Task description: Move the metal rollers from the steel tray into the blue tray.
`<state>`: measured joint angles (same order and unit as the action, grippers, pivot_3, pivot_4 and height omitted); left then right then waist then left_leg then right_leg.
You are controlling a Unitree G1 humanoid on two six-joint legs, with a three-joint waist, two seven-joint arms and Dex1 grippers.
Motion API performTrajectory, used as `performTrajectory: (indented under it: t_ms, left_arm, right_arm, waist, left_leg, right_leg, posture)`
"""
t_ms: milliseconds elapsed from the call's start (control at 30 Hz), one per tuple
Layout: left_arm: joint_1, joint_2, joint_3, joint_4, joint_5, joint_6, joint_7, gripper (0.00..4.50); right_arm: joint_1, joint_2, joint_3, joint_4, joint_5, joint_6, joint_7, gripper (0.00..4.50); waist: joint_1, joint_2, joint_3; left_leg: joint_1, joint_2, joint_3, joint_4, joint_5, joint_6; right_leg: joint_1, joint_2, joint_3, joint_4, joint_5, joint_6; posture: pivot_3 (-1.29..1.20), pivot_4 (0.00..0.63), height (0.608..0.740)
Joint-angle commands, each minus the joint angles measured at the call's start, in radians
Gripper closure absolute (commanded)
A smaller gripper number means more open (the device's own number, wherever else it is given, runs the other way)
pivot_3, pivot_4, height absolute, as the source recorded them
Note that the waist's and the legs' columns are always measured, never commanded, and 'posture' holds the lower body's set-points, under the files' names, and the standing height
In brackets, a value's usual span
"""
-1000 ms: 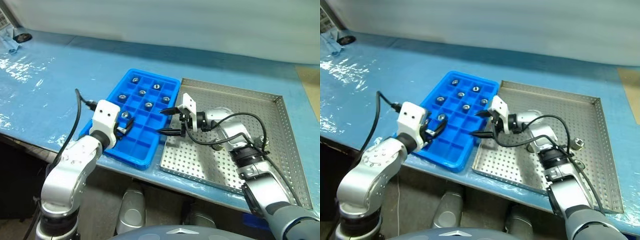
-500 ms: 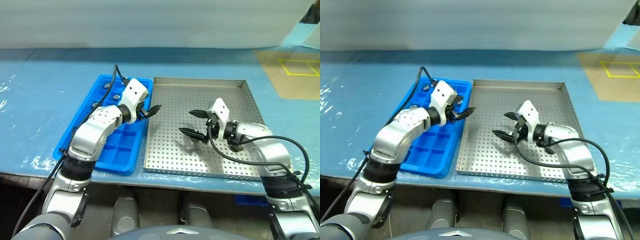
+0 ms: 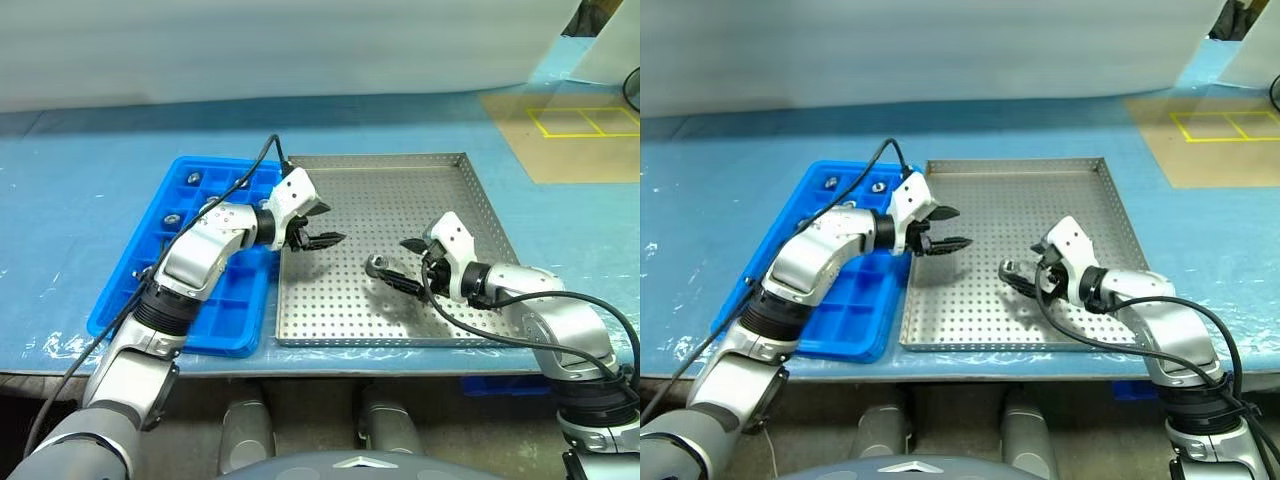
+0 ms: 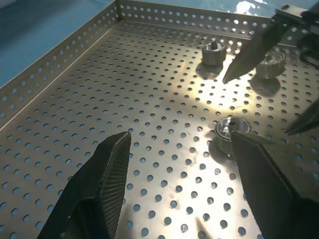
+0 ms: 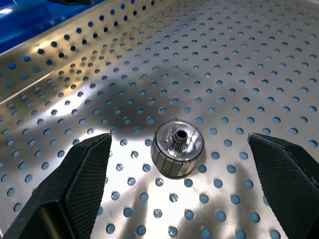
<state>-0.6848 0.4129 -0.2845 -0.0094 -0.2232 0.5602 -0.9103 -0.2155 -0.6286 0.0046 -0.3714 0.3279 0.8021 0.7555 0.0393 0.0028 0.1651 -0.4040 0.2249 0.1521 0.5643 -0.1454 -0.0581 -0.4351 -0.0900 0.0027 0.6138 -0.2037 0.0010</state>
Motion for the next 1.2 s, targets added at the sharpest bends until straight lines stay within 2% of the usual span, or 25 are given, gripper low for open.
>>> performTrajectory:
  t_ms: [33, 433, 967, 1100, 1200]
  left_arm:
    - [-0.027, 0.028, -0.022, -0.014, 0.002, -0.038, -0.072, 1.16]
    - [-0.007, 0.032, -0.018, -0.012, 0.021, -0.054, -0.101, 1.16]
    - [0.003, 0.047, -0.023, -0.014, 0.028, -0.056, -0.11, 1.16]
    - [0.005, 0.046, -0.025, -0.013, 0.031, -0.059, -0.109, 1.13]
    - [0.008, 0.044, -0.025, -0.017, 0.031, -0.057, -0.108, 1.13]
  right_arm:
    - [-0.03, 0.006, 0.022, -0.006, 0.008, 0.038, -0.026, 0.0]
    - [-0.106, 0.026, 0.092, 0.042, 0.015, 0.16, -0.069, 0.0]
    - [-0.156, 0.04, 0.13, 0.103, 0.002, 0.188, -0.107, 0.0]
    - [-0.161, 0.055, 0.132, 0.11, 0.006, 0.182, -0.116, 0.93]
    - [-0.164, 0.063, 0.13, 0.112, 0.004, 0.179, -0.122, 2.07]
  waist:
    - [0.0, 0.0, 0.0]
    - [0.001, 0.0, 0.0]
    - [0.003, 0.0, 0.0]
    - [0.003, 0.0, 0.0]
    - [0.003, 0.0, 0.0]
  left_leg:
    - [0.0, 0.0, 0.0, 0.0, 0.0, 0.0]
    - [0.001, 0.0, 0.001, 0.0, 0.0, 0.0]
    - [0.001, 0.0, 0.0, 0.0, 0.0, -0.001]
    - [0.001, 0.0, 0.001, 0.0, 0.0, -0.001]
    - [0.001, 0.0, 0.0, 0.0, 0.0, -0.001]
  right_leg:
    - [0.0, 0.0, 0.0, 0.0, 0.0, 0.0]
    - [0.001, 0.0, 0.0, 0.001, 0.0, 0.0]
    - [0.001, 0.0, 0.001, 0.001, 0.0, 0.0]
    - [0.001, 0.0, 0.001, 0.001, 0.0, 0.0]
    - [0.001, 0.0, 0.001, 0.001, 0.0, 0.0]
  posture:
    - [-0.2, 0.15, 0.74]
    - [-0.18, 0.15, 0.74]
    - [-0.17, 0.15, 0.74]
    - [-0.17, 0.15, 0.74]
    - [-0.17, 0.15, 0.74]
